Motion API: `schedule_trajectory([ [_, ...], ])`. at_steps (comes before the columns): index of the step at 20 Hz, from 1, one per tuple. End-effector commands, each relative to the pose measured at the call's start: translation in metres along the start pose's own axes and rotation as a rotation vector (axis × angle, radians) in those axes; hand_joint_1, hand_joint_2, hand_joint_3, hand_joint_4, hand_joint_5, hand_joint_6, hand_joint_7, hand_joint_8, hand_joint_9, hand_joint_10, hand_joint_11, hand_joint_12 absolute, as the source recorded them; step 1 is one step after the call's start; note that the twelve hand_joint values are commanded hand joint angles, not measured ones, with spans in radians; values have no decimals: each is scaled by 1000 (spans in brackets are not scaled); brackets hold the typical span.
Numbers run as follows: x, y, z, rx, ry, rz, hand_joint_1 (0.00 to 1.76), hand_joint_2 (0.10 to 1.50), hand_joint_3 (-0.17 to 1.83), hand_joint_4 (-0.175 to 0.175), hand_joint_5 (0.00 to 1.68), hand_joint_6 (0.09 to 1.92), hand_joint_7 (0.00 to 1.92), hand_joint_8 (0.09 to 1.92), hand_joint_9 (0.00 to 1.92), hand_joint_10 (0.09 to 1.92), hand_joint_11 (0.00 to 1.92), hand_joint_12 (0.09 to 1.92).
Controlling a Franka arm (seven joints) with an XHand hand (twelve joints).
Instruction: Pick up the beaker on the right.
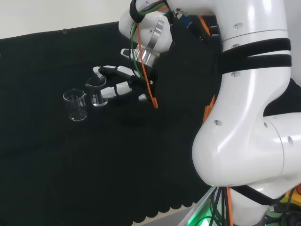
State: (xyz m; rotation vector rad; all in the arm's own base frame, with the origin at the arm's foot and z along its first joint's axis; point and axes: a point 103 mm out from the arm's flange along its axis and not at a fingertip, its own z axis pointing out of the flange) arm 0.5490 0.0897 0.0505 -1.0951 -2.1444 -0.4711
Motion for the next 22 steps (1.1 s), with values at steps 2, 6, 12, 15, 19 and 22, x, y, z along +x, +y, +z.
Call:
schedule_trajectory([
  [2, 1, 5, 3, -7, 14, -6, 834, 844, -175, -106, 267, 87, 196, 729, 281, 770, 0, 1197],
  [6, 1, 8, 5, -19, 27, -10, 837, 846, -175, -106, 307, 87, 234, 731, 309, 763, 0, 1208],
  [12, -3, 11, 11, -26, 46, -3, 845, 855, -175, -106, 340, 87, 262, 729, 339, 753, 0, 1235],
  [15, -4, 11, 13, -27, 48, 1, 849, 858, -175, -106, 345, 87, 266, 729, 344, 752, 0, 1238],
  [19, -4, 11, 14, -29, 51, 1, 850, 859, -175, -106, 349, 87, 270, 729, 347, 750, 0, 1240],
  [22, -4, 12, 13, -30, 58, -3, 850, 860, -175, -106, 351, 87, 271, 729, 347, 749, 0, 1241],
])
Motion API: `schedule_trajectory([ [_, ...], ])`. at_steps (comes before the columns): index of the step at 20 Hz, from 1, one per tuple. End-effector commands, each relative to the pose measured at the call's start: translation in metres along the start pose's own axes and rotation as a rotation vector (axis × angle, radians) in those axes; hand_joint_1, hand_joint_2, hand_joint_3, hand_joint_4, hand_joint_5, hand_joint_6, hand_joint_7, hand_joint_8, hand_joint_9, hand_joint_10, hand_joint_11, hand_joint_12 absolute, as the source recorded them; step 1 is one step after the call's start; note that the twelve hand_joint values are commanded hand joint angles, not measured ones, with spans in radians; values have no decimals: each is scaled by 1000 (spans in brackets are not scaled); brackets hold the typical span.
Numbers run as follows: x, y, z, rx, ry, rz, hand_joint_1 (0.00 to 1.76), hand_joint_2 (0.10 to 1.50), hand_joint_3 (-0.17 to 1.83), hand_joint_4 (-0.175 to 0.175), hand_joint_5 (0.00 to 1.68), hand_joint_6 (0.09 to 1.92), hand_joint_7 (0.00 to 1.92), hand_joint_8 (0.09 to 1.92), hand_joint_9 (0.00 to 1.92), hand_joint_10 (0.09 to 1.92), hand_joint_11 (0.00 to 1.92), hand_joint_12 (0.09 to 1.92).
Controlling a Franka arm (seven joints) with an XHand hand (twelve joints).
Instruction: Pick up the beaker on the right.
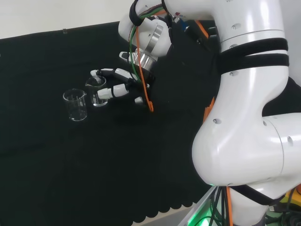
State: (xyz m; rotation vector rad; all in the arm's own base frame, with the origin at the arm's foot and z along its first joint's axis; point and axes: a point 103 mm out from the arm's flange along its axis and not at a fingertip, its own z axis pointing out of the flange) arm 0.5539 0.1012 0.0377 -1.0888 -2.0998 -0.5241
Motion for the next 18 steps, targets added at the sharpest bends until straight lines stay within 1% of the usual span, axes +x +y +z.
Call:
schedule_trajectory([
  [1, 1, 2, -1, -5, 8, -7, 850, 860, -175, -106, 352, 87, 272, 729, 347, 748, 0, 1242],
  [10, 1, 8, 8, 7, 23, -4, 850, 863, -175, -107, 365, 87, 278, 730, 351, 745, 0, 1246],
  [14, 1, 9, 9, 2, 39, -7, 850, 865, -175, -107, 370, 87, 285, 732, 362, 743, 0, 1260],
  [18, 1, 10, 8, -17, 59, -9, 852, 867, -175, -107, 372, 87, 288, 733, 367, 742, 0, 1267],
])
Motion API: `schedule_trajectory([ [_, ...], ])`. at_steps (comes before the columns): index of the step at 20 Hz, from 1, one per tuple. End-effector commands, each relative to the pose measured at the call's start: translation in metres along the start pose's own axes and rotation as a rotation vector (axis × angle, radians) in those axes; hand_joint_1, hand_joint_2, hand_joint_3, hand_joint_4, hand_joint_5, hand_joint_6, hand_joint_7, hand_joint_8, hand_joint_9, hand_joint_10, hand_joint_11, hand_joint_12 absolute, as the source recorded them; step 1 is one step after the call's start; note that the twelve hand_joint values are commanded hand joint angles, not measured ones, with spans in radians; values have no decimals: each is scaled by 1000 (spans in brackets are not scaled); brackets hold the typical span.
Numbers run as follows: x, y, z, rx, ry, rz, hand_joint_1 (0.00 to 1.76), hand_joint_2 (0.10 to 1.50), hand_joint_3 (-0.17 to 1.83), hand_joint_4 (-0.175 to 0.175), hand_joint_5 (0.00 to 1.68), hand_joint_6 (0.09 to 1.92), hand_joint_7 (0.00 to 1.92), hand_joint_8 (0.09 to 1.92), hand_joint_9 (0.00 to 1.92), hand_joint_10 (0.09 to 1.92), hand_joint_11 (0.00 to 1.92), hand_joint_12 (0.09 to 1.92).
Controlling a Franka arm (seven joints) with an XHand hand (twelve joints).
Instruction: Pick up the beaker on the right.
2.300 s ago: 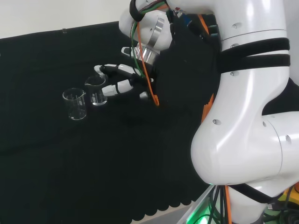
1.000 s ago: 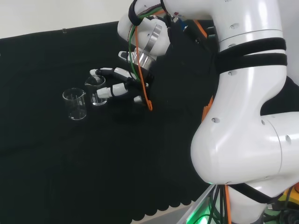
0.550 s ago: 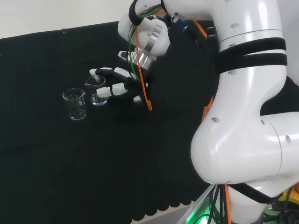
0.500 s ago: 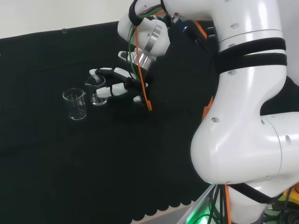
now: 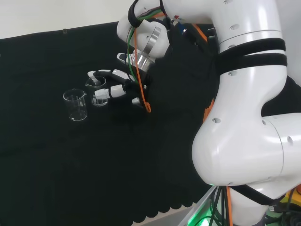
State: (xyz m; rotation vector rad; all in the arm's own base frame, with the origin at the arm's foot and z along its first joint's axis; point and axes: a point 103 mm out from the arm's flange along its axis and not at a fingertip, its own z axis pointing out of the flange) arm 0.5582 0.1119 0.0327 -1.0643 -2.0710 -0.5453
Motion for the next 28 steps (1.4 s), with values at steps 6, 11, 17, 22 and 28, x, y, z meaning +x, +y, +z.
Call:
schedule_trajectory([
  [6, 1, 0, 2, -13, 33, -4, 859, 870, -175, -107, 373, 87, 292, 736, 372, 741, 0, 1275],
  [11, 1, 1, 4, -26, 52, -8, 864, 871, -175, -107, 374, 87, 296, 738, 375, 740, 0, 1277],
  [17, 3, 3, 7, -20, 68, -16, 867, 871, -175, -107, 381, 87, 308, 744, 384, 741, 0, 1279],
  [22, 8, 19, 25, 0, 60, -14, 870, 872, -175, -106, 388, 87, 313, 746, 390, 740, 0, 1280],
  [28, 7, 7, 12, -9, 75, -26, 875, 873, -175, -106, 403, 87, 326, 751, 404, 740, 0, 1283],
])
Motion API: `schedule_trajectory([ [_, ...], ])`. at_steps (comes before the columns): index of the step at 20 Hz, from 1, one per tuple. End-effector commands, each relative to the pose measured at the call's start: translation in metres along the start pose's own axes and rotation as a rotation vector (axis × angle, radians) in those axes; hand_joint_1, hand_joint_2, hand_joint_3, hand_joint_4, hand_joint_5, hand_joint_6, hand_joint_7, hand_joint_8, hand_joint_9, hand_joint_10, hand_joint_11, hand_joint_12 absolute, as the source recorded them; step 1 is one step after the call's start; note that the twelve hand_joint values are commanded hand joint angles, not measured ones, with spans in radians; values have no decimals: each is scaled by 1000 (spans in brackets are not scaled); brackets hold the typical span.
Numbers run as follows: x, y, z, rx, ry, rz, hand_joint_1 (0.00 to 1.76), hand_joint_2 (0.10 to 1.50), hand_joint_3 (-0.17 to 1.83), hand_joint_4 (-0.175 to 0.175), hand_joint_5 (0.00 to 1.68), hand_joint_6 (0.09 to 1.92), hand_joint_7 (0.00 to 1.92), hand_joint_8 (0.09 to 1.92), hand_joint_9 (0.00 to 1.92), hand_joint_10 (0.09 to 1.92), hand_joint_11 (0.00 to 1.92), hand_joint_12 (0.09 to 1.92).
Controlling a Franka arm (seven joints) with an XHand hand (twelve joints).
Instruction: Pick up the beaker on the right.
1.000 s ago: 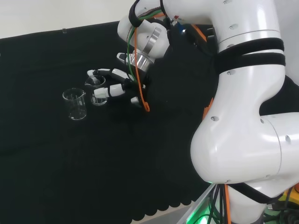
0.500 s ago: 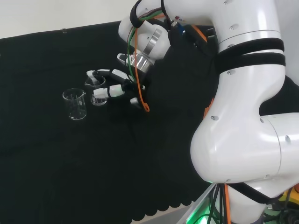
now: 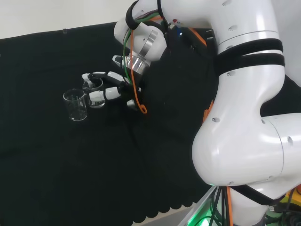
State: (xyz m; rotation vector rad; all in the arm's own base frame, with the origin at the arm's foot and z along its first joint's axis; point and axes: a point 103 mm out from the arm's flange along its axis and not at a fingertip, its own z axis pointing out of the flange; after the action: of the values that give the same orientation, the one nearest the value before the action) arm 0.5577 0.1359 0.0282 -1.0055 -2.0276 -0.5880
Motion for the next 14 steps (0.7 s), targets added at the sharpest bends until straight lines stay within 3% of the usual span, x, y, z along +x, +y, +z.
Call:
schedule_trajectory([
  [1, -2, -6, -7, -11, 6, 4, 879, 874, -175, -105, 409, 87, 330, 752, 408, 740, 0, 1285],
  [5, -4, -7, -7, -36, -5, 18, 912, 882, -175, -100, 474, 105, 365, 746, 438, 725, 0, 1301],
  [6, -4, -7, -7, -42, -10, 21, 937, 887, -175, -96, 496, 179, 393, 732, 467, 702, 0, 1311],
  [10, -4, -7, -7, -51, -25, 28, 1039, 904, -175, -81, 449, 832, 466, 720, 537, 670, 12, 1348],
  [14, -4, -6, -7, -66, -19, 34, 1083, 916, -175, -74, 484, 1039, 521, 734, 580, 675, 38, 1351],
])
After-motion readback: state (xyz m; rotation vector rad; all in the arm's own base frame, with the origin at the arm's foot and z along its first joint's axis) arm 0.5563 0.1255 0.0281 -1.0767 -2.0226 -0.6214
